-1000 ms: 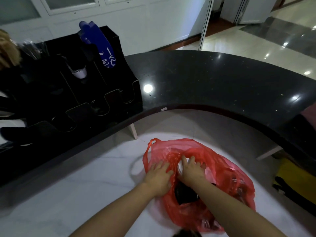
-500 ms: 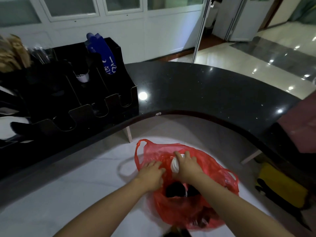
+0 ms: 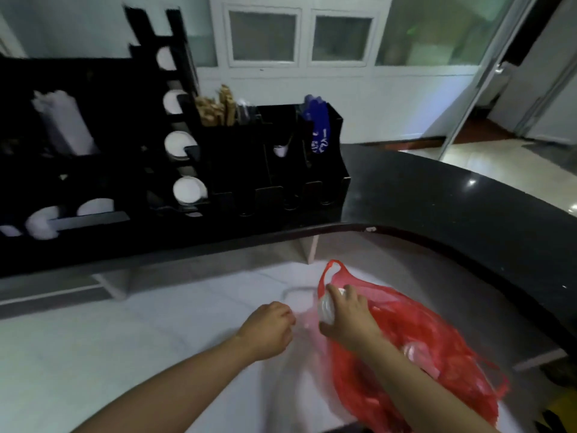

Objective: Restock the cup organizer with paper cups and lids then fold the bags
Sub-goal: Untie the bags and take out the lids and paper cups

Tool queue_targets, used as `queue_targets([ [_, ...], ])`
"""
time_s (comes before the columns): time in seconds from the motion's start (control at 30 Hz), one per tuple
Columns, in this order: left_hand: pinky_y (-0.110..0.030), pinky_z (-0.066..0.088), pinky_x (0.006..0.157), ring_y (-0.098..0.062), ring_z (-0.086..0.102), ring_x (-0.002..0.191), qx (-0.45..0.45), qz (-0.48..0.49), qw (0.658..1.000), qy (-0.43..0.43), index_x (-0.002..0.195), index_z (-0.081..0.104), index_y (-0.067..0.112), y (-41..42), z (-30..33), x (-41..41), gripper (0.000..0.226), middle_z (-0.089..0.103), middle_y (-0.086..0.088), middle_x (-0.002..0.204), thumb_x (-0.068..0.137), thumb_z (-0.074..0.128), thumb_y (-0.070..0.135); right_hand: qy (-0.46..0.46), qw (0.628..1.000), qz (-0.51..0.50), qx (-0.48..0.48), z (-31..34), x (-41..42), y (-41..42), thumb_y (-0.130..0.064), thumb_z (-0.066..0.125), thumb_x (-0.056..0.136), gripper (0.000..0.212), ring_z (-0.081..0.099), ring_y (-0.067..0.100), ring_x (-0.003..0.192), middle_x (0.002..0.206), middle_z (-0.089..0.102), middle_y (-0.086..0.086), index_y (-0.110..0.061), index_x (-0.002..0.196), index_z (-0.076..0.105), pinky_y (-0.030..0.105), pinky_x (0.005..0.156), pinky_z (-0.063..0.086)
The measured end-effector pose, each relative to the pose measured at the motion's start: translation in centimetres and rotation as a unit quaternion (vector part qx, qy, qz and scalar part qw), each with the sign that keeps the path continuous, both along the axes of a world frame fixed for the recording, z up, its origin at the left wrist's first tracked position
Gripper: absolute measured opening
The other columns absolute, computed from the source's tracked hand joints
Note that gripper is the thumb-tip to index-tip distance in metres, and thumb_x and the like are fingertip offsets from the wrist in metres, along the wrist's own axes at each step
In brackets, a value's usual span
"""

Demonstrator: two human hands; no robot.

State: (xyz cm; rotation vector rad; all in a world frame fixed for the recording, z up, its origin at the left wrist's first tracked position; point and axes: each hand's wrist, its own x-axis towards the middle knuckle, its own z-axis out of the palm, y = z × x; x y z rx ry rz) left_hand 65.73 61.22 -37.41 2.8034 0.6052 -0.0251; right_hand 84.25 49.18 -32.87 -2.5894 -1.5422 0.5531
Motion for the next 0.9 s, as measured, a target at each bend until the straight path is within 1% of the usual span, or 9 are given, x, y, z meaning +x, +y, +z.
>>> queue_targets([
  [0.07,-0.034,0.047,0.098,-0.027,0.057,0.115,-0.001,0.04,0.999,0.002,0.114,0.071,0.014,1.8,0.1,-4.1,0.042,0.066,-0.003,0.12,0.086,0.042,0.025,-0.007,0.999,0.03,0.014,0.4,-3.4,2.0,-0.052,0.069,0.076,0.089,0.041,0.041,0.121,0.141,0.031,0.011,-0.032,0.15,0.024,0.045,0.101,0.043],
  [0.13,-0.034,0.046,0.099,-0.026,0.055,0.118,0.004,0.066,0.998,0.016,0.117,0.071,0.014,3.6,-0.6,-8.8,0.041,0.064,-0.004,0.123,0.087,0.045,0.023,0.0,0.998,0.054,0.021,0.5,-7.6,4.1,-0.051,0.069,0.077,0.086,0.039,0.038,0.123,0.142,0.029,0.009,-0.033,0.148,0.025,0.045,0.097,0.046],
  [0.2,-0.036,0.046,0.096,-0.026,0.055,0.116,0.011,0.093,0.995,0.042,0.113,0.07,0.015,5.2,-1.7,-14.3,0.037,0.063,-0.003,0.121,0.089,0.043,0.023,0.008,0.998,0.068,0.017,0.1,-12.7,6.2,-0.051,0.069,0.078,0.084,0.039,0.035,0.124,0.143,0.028,0.007,-0.035,0.148,0.025,0.045,0.094,0.049],
  [0.3,-0.037,0.046,0.091,-0.027,0.055,0.113,-0.001,0.146,0.986,0.079,0.11,0.067,0.018,7.4,-3.2,-23.6,0.031,0.061,-0.004,0.119,0.093,0.043,0.026,0.038,0.995,0.097,0.0,-2.0,-21.7,9.2,-0.052,0.069,0.079,0.085,0.038,0.035,0.127,0.144,0.026,0.006,-0.036,0.148,0.023,0.046,0.098,0.049],
  [0.47,-0.038,0.046,0.097,-0.026,0.053,0.121,-0.059,0.247,0.954,0.156,0.125,0.062,0.024,9.8,-4.6,-39.1,0.035,0.057,-0.002,0.126,0.094,0.045,0.026,0.042,0.977,0.189,-0.091,-6.7,-36.9,13.0,-0.052,0.065,0.083,0.087,0.035,0.038,0.127,0.146,0.023,0.011,-0.031,0.152,0.018,0.044,0.096,0.049],
  [0.57,-0.037,0.045,0.099,-0.024,0.052,0.122,-0.096,0.299,0.934,0.168,0.123,0.061,0.026,9.5,-5.1,-46.3,0.035,0.057,0.0,0.126,0.094,0.043,0.029,0.018,0.959,0.249,-0.136,-8.6,-43.4,14.2,-0.052,0.063,0.085,0.089,0.031,0.041,0.13,0.15,0.019,0.014,-0.028,0.154,0.013,0.045,0.099,0.046],
  [0.67,-0.036,0.046,0.095,-0.024,0.053,0.118,-0.11,0.324,0.927,0.157,0.12,0.06,0.025,9.6,-5.3,-51.4,0.033,0.057,0.0,0.123,0.095,0.039,0.032,0.005,0.947,0.29,-0.138,-9.3,-48.4,15.5,-0.05,0.064,0.085,0.089,0.029,0.041,0.132,0.152,0.019,0.015,-0.029,0.154,0.012,0.048,0.103,0.041],
  [0.8,-0.034,0.041,0.078,-0.026,0.054,0.109,-0.12,0.326,0.923,0.166,0.111,0.057,0.018,7.7,-5.8,-54.7,0.036,0.057,-0.003,0.114,0.09,0.031,0.032,-0.009,0.931,0.337,-0.141,-10.7,-53.2,15.6,-0.05,0.065,0.086,0.091,0.025,0.041,0.138,0.155,0.017,0.015,-0.031,0.155,0.008,0.048,0.109,0.037],
  [0.9,-0.032,0.038,0.075,-0.025,0.054,0.107,-0.127,0.325,0.926,0.141,0.111,0.059,0.018,6.9,-6.5,-56.2,0.04,0.057,-0.001,0.113,0.088,0.03,0.033,-0.039,0.92,0.359,-0.154,-11.5,-55.0,15.6,-0.06,0.064,0.085,0.099,0.021,0.04,0.142,0.159,0.01,0.016,-0.033,0.156,-0.001,0.049,0.112,0.032],
])
